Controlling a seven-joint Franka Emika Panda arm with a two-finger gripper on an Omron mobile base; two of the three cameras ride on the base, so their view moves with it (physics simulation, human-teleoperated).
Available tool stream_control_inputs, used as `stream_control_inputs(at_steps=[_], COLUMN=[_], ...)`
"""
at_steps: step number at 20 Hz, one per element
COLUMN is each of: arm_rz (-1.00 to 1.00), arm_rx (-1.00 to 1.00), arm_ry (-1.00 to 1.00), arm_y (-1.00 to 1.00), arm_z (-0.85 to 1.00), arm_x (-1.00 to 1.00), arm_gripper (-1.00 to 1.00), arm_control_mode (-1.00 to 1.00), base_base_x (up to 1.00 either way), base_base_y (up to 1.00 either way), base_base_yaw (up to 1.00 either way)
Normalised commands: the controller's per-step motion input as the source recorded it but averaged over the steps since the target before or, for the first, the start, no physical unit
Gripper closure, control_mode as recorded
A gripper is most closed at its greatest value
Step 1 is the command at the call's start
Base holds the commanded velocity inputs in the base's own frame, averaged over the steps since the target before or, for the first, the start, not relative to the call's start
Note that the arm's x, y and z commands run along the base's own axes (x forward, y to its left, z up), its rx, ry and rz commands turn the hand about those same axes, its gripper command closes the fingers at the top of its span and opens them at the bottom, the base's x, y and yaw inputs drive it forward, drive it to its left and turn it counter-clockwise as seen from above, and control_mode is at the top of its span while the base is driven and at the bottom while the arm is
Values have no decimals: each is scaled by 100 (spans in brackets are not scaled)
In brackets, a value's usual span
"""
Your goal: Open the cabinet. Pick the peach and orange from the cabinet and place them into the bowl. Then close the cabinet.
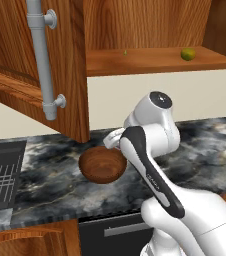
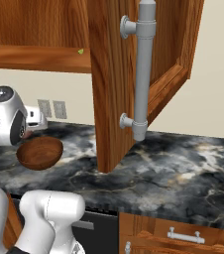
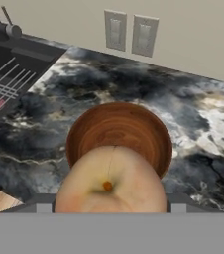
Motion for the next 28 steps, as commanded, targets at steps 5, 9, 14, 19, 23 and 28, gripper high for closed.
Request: stream_control_inputs(at_steps=[5, 9, 14, 19, 23, 28], arm_rz=[0, 0, 0, 0, 0, 0], arm_rx=[0, 0, 0, 0, 0, -2], arm_ry=[1, 1, 3, 4, 7, 8], arm_y=[0, 0, 0, 0, 0, 0], arm_z=[-27, -22, -17, -11, -6, -8], arm_x=[0, 0, 0, 3, 8, 11], arm_gripper=[100, 100, 100, 100, 100, 100], arm_control_mode=[-100, -100, -100, -100, -100, -100], base_base_x=[0, 0, 0, 0, 0, 0], base_base_y=[0, 0, 0, 0, 0, 0], base_base_yaw=[0, 0, 0, 0, 0, 0])
